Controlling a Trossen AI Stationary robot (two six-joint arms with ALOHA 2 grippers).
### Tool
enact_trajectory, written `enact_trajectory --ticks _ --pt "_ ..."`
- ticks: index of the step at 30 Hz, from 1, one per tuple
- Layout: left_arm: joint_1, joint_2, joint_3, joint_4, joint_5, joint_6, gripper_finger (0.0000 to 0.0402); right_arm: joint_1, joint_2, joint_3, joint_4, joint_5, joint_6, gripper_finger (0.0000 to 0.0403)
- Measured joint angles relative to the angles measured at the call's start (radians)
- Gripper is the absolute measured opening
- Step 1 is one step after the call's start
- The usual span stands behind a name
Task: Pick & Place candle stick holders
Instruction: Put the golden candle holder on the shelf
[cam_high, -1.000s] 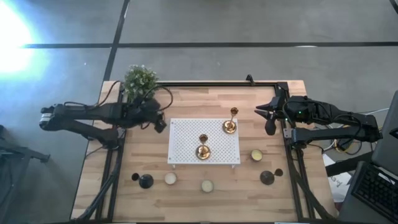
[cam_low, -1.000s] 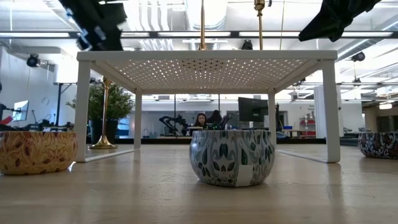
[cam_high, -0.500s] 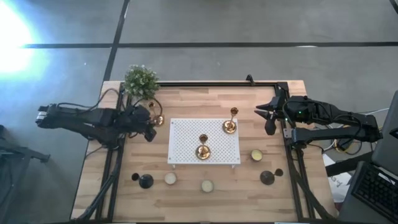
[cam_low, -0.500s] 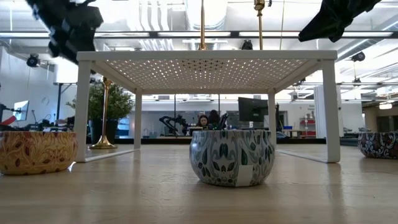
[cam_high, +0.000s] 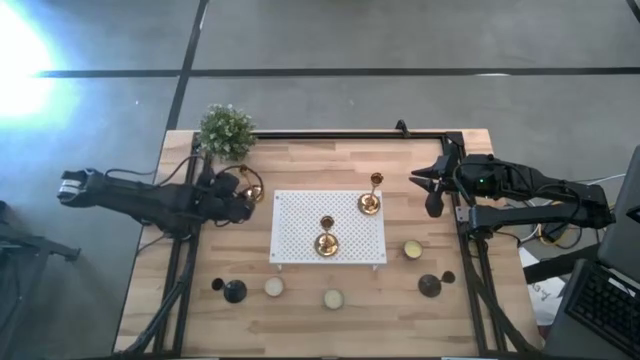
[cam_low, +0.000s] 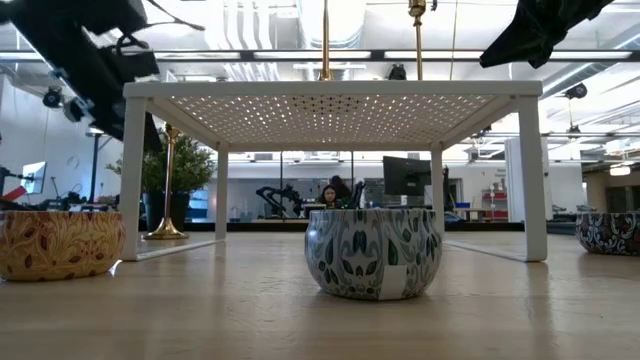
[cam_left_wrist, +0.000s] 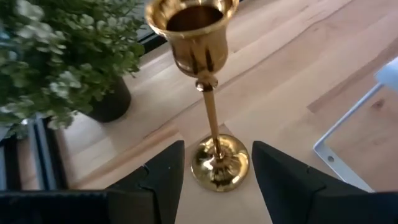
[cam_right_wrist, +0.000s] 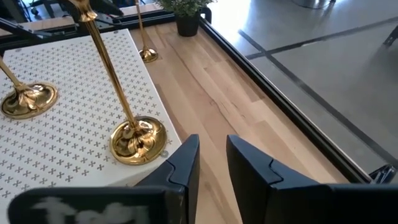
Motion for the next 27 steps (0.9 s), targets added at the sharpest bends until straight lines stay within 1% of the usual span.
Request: enact_trajectory --ticks 4,7,11,14,17,19,21,25,26,27 --pt "0.034 0.000 -0.064 0.126 -0.004 0.066 0.0193 0.000 0.000 0.000 0.002 0.001 0.000 0.0077" --pt "0.067 0.000 -0.108 0.233 -0.035 0.098 0.0193 0.000 0.000 0.000 0.002 0.004 -0.001 0.0082" --pt "0.119 0.000 -0.157 0.361 -0.040 0.157 0.0193 0.000 0.000 0.000 0.002 0.005 -0.004 0.0088" --pt "0.163 0.000 -0.188 0.429 -0.049 0.190 0.0192 0.000 0.000 0.000 0.002 0.005 -0.005 0.0091" --pt "0.196 0.000 -0.228 0.530 -0.071 0.240 0.0181 0.000 0.000 0.000 0.002 0.006 -0.005 0.0091" --pt "0.213 -0.001 -0.259 0.625 -0.065 0.293 0.0160 0.000 0.000 0.000 0.002 0.007 -0.014 0.0087" --pt "0.223 -0.001 -0.283 0.713 -0.044 0.349 0.0127 0.000 0.000 0.000 0.002 0.007 -0.024 0.0083" --pt "0.226 -0.005 -0.314 0.827 -0.012 0.471 0.0029 0.000 0.000 0.000 0.002 0.007 -0.031 0.0074" --pt "0.226 -0.008 -0.316 0.847 0.000 0.499 0.0018 0.000 0.000 0.000 0.002 0.007 -0.031 0.0072" --pt "0.226 -0.012 -0.314 0.850 0.007 0.521 0.0017 0.000 0.000 0.000 0.002 0.007 -0.030 0.0070"
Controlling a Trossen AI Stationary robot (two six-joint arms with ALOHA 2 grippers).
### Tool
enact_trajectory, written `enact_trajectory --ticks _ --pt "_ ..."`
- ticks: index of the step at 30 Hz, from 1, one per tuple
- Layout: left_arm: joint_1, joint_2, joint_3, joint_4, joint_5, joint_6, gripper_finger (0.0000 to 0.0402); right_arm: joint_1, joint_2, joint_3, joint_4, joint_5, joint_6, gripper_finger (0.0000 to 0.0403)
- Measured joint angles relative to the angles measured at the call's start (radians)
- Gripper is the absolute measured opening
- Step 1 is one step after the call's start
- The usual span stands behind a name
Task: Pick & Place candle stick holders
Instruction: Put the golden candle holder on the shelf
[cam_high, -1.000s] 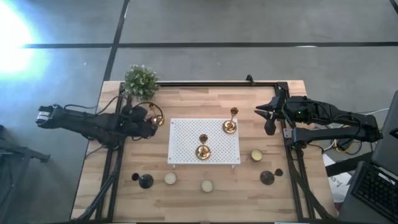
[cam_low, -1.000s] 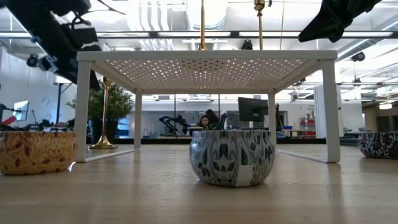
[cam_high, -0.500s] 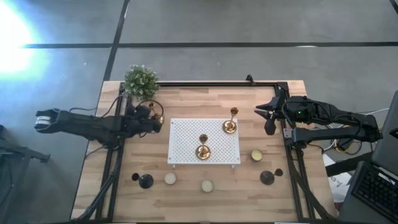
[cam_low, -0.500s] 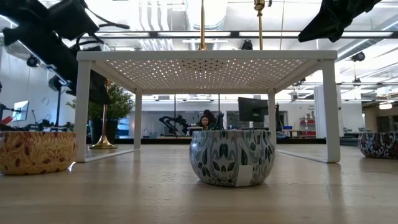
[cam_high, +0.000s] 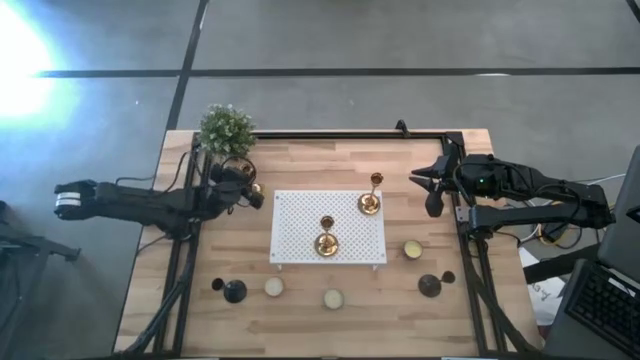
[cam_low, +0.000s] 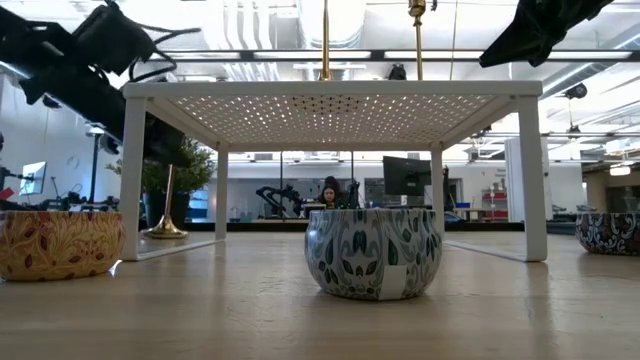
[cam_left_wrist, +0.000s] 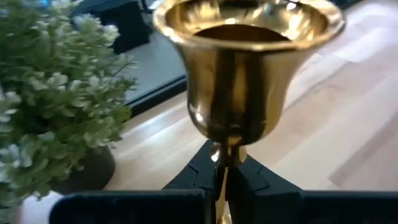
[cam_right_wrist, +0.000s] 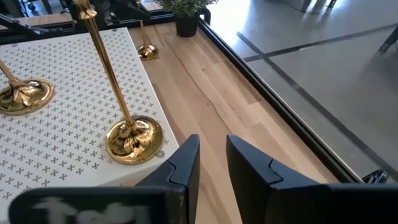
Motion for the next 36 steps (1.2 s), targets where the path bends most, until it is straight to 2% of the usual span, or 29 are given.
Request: enact_trajectory --ticks 3,6,10,14,16,18,20,23,30,36 --pt "0.000 -0.022 0.048 -0.029 0.068 0.064 0.0016 0.000 0.000 0.000 0.000 0.000 0.000 0.0068" --pt "-0.001 -0.059 0.146 -0.060 0.144 0.148 0.0016 0.000 0.000 0.000 0.000 0.000 0.001 0.0070" --pt "0.000 -0.096 0.337 -0.244 0.145 0.247 0.0016 0.000 0.000 0.000 0.000 0.000 0.001 0.0077" --pt "0.000 -0.098 0.526 -0.413 0.151 0.272 0.0016 0.000 0.000 0.000 -0.001 0.000 0.002 0.0082" --pt "0.000 -0.094 0.592 -0.441 0.248 0.283 0.0016 0.000 0.000 0.000 0.000 0.000 0.001 0.0084" --pt "0.000 -0.090 0.636 -0.438 0.403 0.290 0.0016 0.000 0.000 0.000 0.000 0.000 0.001 0.0085" --pt "-0.001 -0.078 0.659 -0.418 0.538 0.295 0.0016 0.000 0.000 0.000 0.001 0.000 0.003 0.0084" --pt "-0.005 -0.051 0.658 -0.389 0.635 0.308 0.0016 0.000 0.000 0.000 0.005 -0.001 0.003 0.0078" --pt "-0.006 0.046 0.655 -0.397 0.748 0.331 0.0016 0.000 0.000 0.000 0.005 -0.001 0.003 0.0066" --pt "-0.006 0.081 0.656 -0.388 0.768 0.335 0.0016 0.000 0.000 0.000 0.005 -0.001 0.003 0.0070"
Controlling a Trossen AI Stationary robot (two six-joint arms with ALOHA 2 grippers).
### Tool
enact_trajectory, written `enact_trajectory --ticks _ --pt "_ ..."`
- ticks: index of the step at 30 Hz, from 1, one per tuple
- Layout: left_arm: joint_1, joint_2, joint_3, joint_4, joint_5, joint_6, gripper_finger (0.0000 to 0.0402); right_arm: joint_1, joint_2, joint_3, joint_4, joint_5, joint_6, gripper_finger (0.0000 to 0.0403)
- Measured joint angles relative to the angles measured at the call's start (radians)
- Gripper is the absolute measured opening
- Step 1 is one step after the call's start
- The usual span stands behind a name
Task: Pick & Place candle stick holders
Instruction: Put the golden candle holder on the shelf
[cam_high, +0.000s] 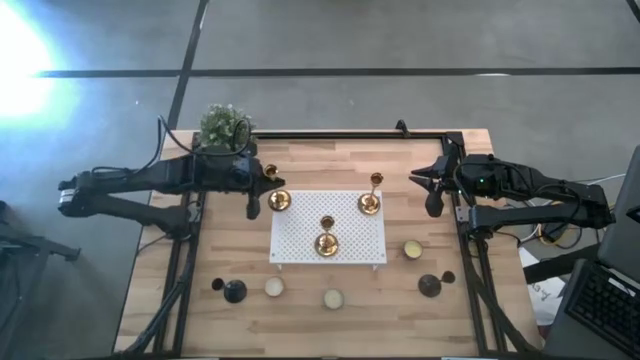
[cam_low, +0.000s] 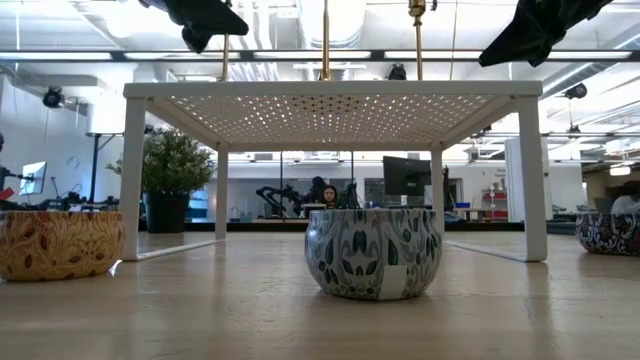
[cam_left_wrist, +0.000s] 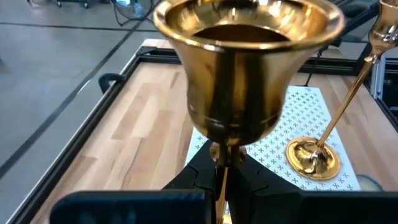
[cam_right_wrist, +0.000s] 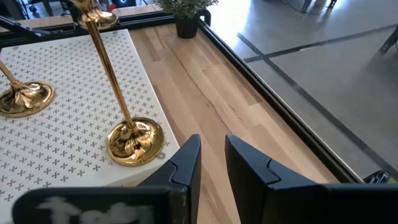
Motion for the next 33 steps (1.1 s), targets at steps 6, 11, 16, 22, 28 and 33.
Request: enact_trajectory --ticks 6,11,16,22,28,33 --pt "0.000 0.015 0.000 0.020 0.017 0.016 0.0016 0.000 0.000 0.000 0.001 0.000 0.000 0.0080" --pt "0.000 0.026 0.000 0.029 0.026 0.042 0.0016 0.000 0.000 0.000 0.002 0.000 0.004 0.0085" --pt "0.000 0.035 -0.001 0.026 0.026 0.067 0.0016 0.000 0.000 0.000 0.001 0.000 0.005 0.0086" --pt "0.001 0.053 -0.002 0.027 0.027 0.097 0.0016 0.000 0.000 0.000 0.001 -0.001 0.007 0.0076" --pt "0.001 0.069 -0.002 0.044 0.046 0.117 0.0016 0.000 0.000 0.000 0.001 -0.001 0.008 0.0068" --pt "0.004 0.078 -0.002 0.045 0.063 0.120 0.0016 0.000 0.000 0.000 0.001 -0.001 0.008 0.0076"
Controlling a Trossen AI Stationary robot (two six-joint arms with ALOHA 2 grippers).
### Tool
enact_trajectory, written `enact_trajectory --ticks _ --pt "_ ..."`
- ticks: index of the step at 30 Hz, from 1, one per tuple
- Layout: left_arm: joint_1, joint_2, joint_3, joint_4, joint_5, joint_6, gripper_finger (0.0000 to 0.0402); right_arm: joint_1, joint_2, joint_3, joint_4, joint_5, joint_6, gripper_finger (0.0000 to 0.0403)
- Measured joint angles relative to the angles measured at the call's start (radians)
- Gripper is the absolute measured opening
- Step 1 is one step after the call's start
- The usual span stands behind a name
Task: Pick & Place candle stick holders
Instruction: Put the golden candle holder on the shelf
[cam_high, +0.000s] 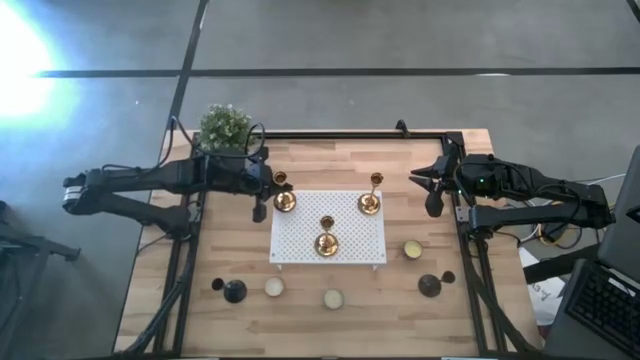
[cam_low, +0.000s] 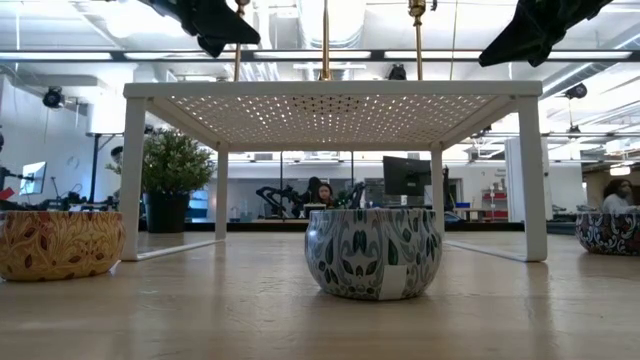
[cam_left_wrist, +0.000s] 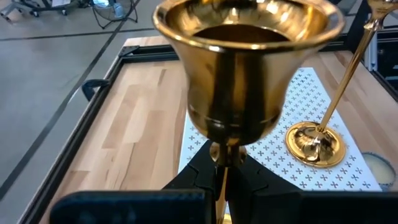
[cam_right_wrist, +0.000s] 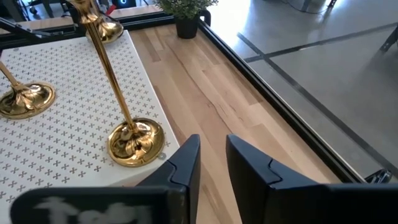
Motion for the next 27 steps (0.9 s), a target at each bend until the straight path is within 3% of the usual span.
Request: enact_trajectory --ticks 27 --pt "0.074 0.039 -0.020 0.046 0.154 0.033 0.0016 0.000 0.000 0.000 -0.001 0.000 0.000 0.0076"
